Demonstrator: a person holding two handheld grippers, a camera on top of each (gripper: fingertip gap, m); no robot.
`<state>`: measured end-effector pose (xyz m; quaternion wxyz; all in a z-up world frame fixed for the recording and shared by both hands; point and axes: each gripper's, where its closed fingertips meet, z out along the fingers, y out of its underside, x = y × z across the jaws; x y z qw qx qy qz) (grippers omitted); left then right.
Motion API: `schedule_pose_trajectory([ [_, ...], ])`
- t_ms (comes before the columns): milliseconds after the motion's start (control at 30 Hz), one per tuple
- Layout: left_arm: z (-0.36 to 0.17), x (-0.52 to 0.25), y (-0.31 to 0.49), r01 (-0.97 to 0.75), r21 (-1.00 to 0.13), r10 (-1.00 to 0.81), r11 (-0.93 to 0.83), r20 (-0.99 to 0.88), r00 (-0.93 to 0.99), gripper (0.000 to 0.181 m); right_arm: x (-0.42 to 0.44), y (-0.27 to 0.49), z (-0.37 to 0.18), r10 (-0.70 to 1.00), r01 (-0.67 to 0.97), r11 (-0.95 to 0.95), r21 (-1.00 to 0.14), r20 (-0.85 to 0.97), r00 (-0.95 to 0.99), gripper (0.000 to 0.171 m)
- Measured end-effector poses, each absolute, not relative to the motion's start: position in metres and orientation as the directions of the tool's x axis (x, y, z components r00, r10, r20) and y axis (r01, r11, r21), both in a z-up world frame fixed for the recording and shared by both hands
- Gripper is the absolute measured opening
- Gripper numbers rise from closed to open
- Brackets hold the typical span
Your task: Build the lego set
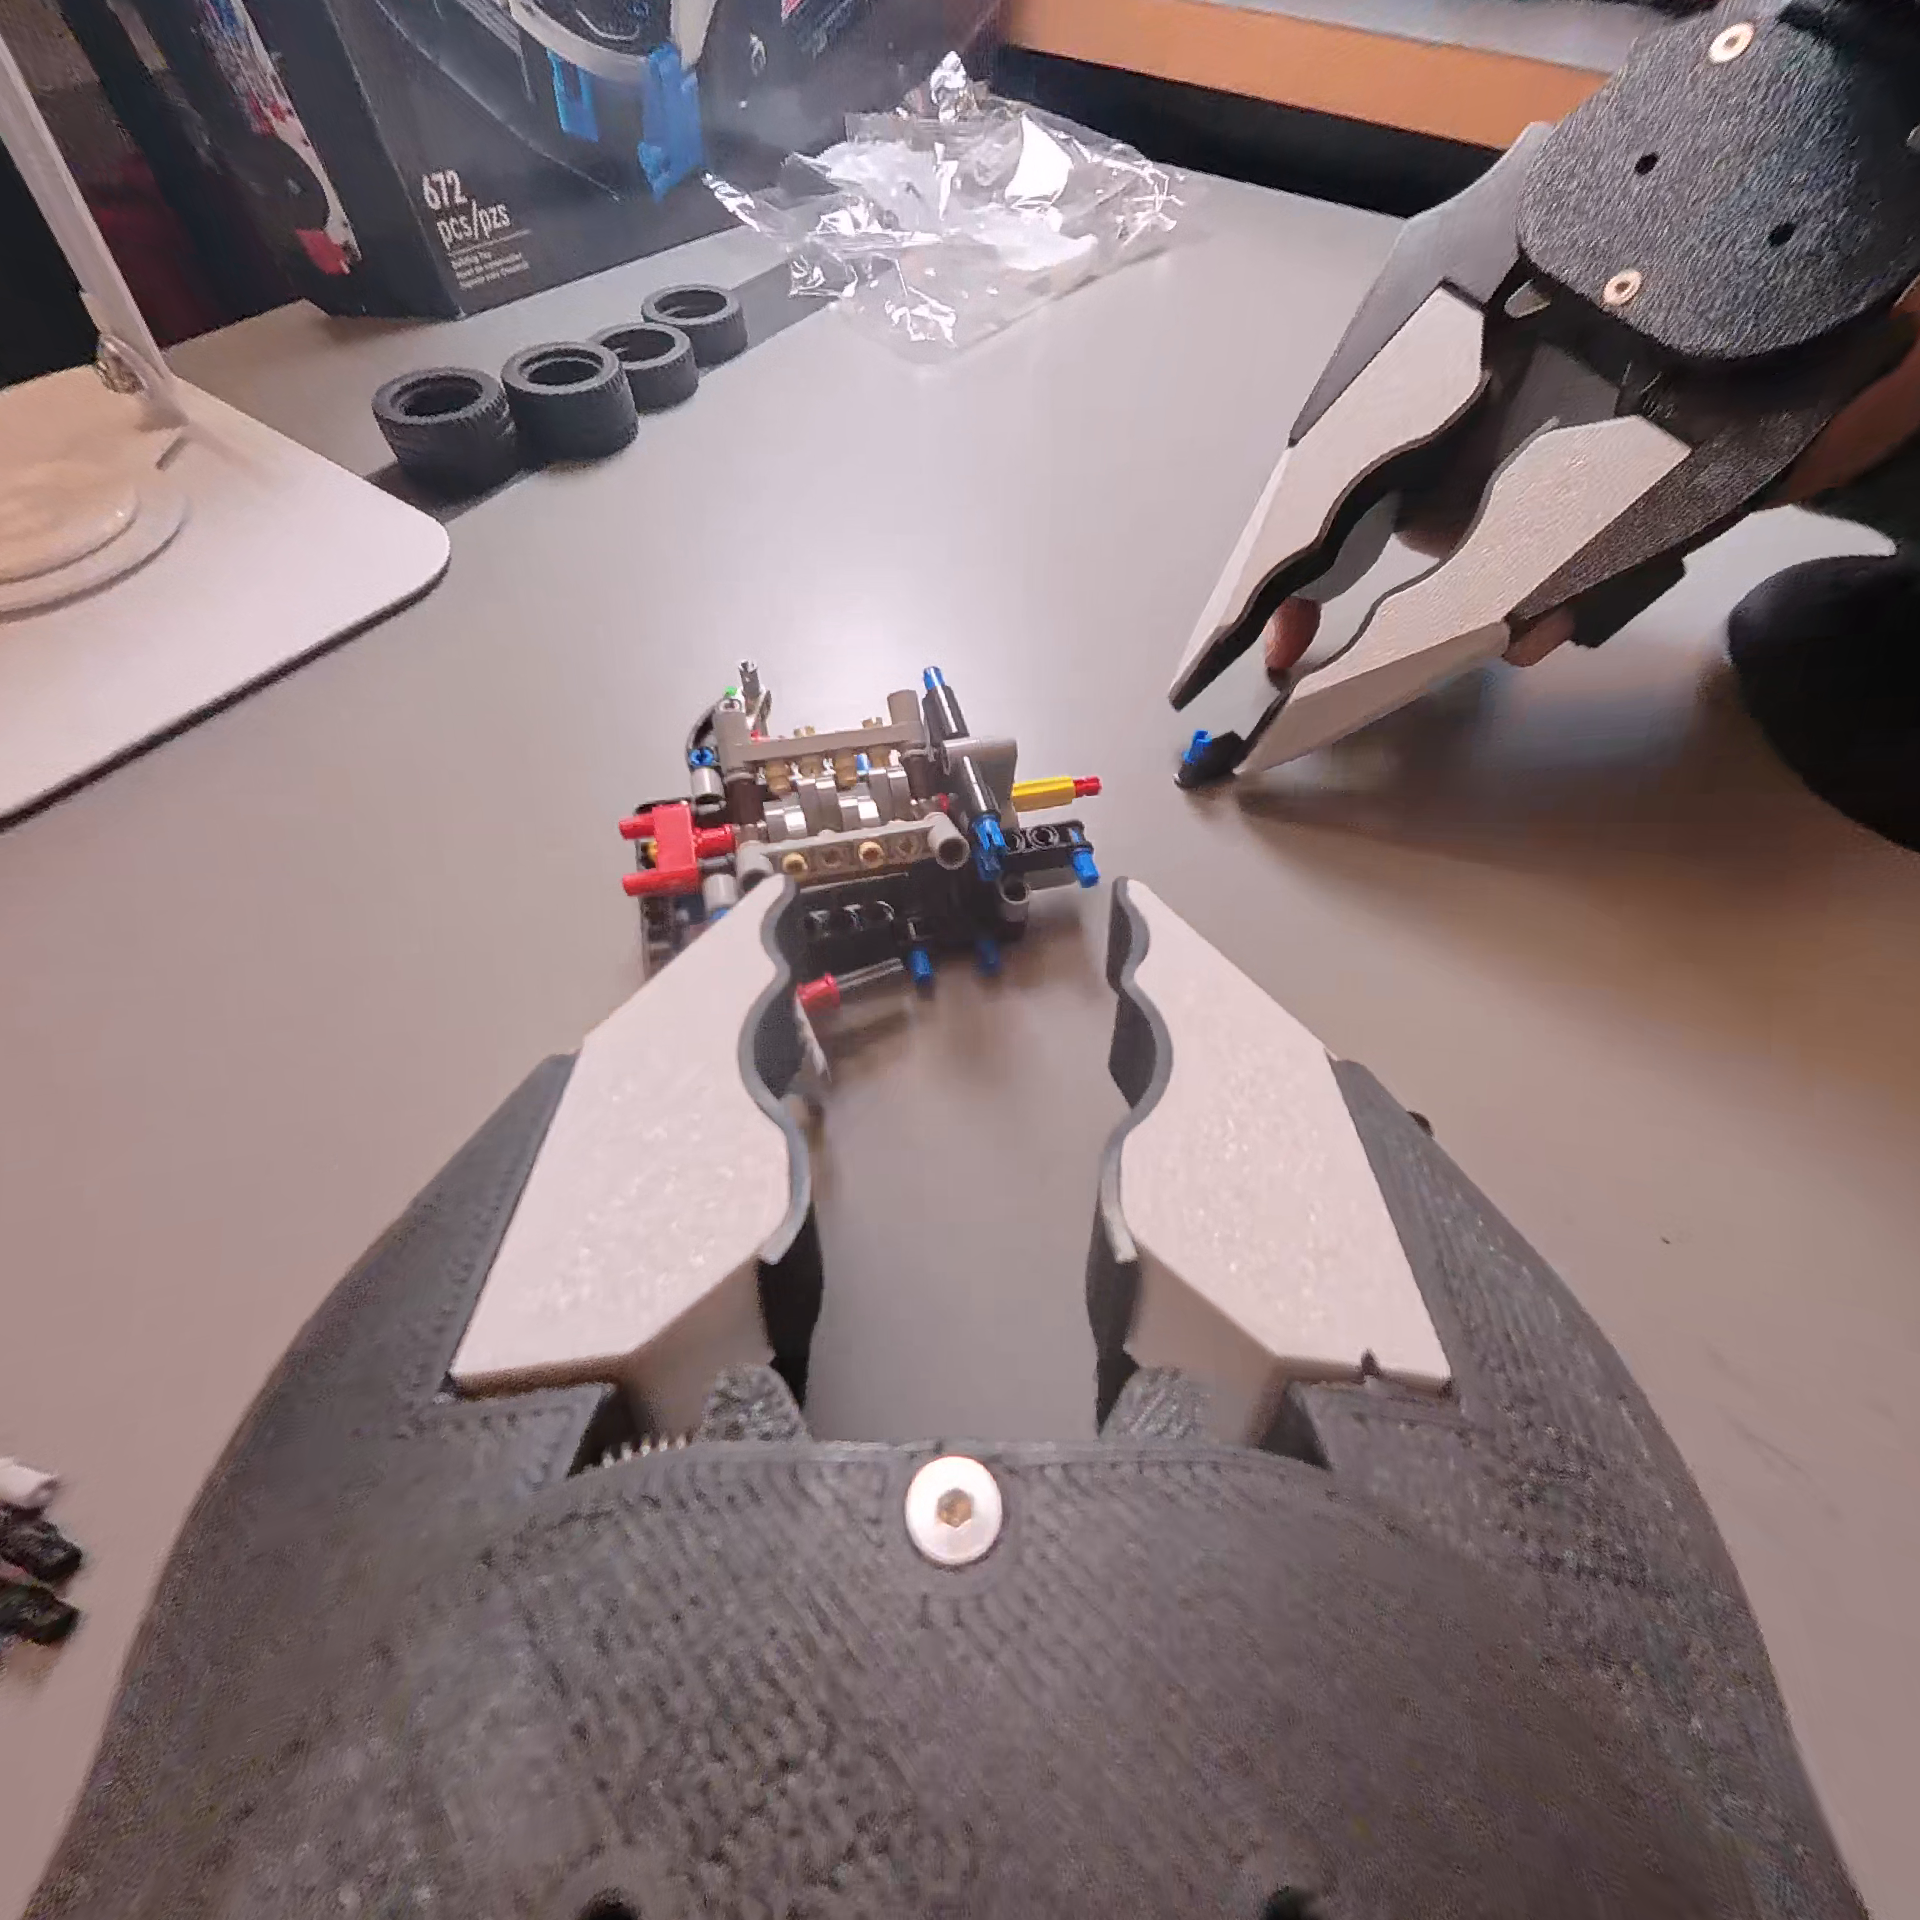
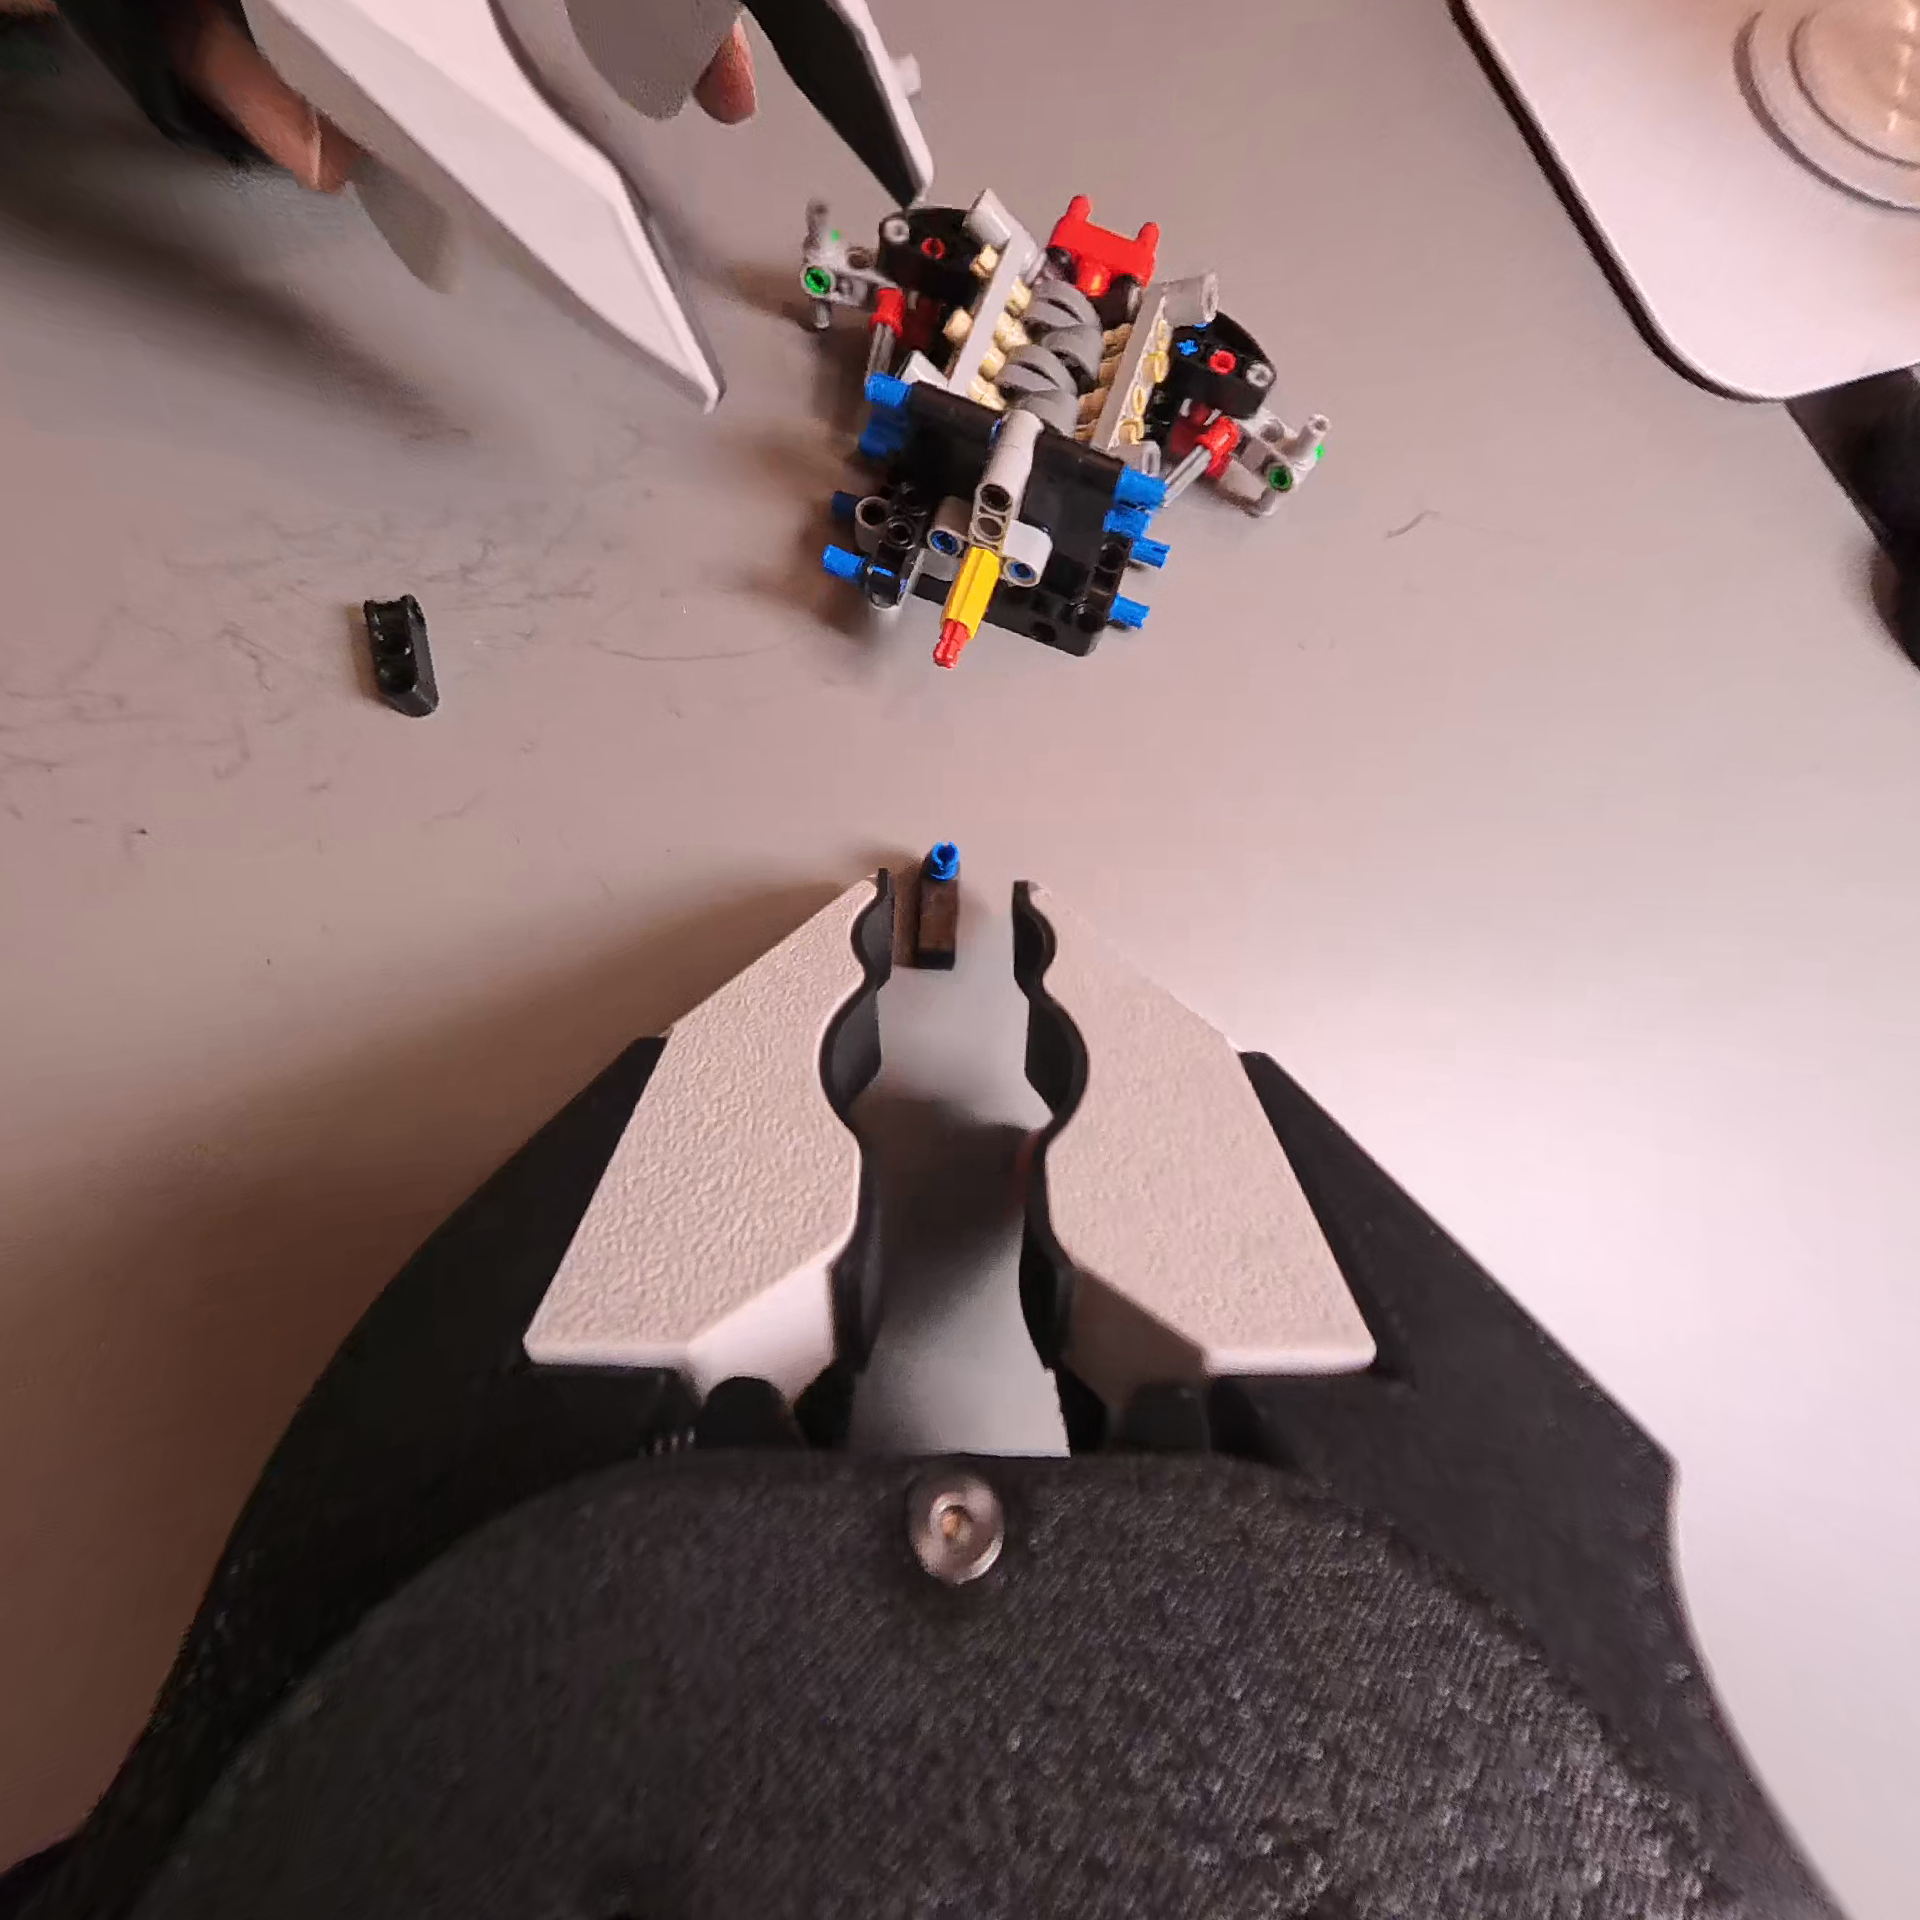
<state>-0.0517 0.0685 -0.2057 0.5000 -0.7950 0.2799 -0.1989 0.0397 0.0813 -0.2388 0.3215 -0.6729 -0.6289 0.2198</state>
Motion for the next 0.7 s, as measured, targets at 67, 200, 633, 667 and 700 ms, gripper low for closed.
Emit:
schedule_pose_trajectory([
  [67,-0.207,-0.051,0.076,-0.297,-0.902,-0.641,-0.312,-0.031,0.767,0.069,0.042,0.087,-0.236,0.985,0.686,-0.023,-0.727,0.103,0.142,0.024],
  [200,-0.219,-0.048,0.093,-0.441,-0.843,-0.644,-0.307,-0.157,0.749,0.096,0.04,0.1,-0.225,0.972,0.628,-0.047,-0.777,0.108,0.206,0.026],
  [633,-0.235,-0.042,0.102,-0.572,-0.759,-0.777,-0.311,-0.143,0.613,0.097,0.052,0.113,-0.214,0.955,0.527,-0.087,-0.846,0.08,0.286,0.025],
  [667,-0.235,-0.041,0.098,-0.585,-0.757,-0.8,-0.291,-0.142,0.583,0.097,0.051,0.11,-0.214,0.96,0.529,-0.083,-0.845,0.074,0.269,0.026],
  [700,-0.235,-0.04,0.092,-0.603,-0.754,-0.828,-0.262,-0.146,0.542,0.097,0.051,0.106,-0.214,0.967,0.53,-0.074,-0.845,0.068,0.244,0.027],
])
